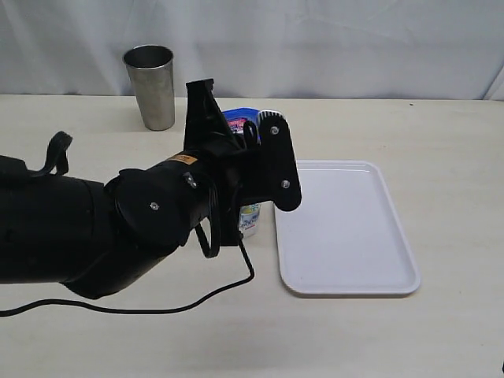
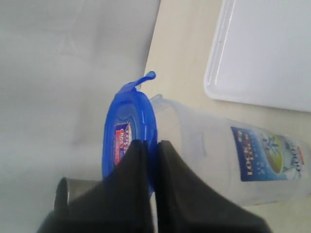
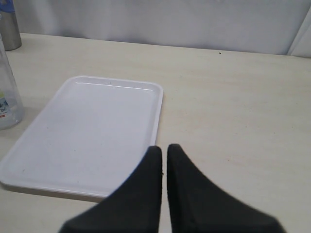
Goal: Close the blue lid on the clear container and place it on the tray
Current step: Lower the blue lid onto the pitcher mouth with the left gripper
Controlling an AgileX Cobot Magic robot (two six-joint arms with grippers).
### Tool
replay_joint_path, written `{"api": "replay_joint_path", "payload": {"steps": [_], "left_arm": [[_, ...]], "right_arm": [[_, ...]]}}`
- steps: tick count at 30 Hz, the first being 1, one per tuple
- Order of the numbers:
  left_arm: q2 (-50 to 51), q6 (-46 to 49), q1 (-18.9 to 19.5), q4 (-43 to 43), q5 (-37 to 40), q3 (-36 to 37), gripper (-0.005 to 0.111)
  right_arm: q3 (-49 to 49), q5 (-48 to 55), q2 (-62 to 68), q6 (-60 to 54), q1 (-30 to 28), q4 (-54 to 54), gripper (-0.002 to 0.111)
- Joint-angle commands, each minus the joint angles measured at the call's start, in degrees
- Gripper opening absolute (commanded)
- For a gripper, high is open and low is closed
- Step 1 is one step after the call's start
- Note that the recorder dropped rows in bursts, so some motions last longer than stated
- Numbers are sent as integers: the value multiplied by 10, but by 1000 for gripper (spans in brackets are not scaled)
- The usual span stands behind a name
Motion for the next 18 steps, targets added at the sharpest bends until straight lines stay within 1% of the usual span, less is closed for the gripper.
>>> {"api": "replay_joint_path", "payload": {"steps": [1, 5, 10, 18], "left_arm": [[-3, 18, -4, -9, 38, 0, 0], [-3, 18, -4, -19, 31, 0, 0], [-3, 18, -4, -40, -3, 0, 0], [-5, 18, -4, -50, 3, 0, 0]], "right_arm": [[1, -5, 1, 2, -2, 1, 4], [1, -5, 1, 2, -2, 1, 4], [1, -5, 1, 2, -2, 1, 4], [1, -5, 1, 2, -2, 1, 4]]}}
